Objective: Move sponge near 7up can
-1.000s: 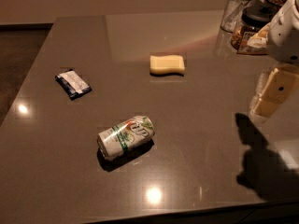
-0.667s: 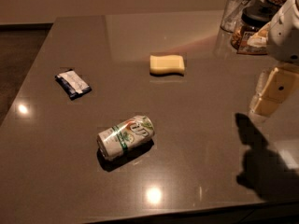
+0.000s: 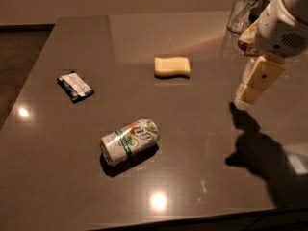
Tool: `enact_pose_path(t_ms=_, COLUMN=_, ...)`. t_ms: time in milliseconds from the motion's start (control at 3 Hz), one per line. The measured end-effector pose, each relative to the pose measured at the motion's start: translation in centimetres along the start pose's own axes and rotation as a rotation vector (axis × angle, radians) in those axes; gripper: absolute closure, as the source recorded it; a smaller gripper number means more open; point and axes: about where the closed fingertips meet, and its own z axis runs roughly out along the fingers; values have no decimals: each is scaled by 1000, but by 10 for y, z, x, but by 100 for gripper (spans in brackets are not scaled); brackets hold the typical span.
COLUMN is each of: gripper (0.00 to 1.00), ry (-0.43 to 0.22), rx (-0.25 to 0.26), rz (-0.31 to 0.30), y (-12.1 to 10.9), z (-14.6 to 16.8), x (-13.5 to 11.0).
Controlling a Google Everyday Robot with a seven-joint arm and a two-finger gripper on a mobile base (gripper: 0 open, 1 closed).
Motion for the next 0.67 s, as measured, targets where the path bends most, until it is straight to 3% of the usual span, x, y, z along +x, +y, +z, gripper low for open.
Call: enact_pose_path(t_ms=667, gripper=0, ry=-50, rx=-14, rz=34, y=-53, z=52, x=-28)
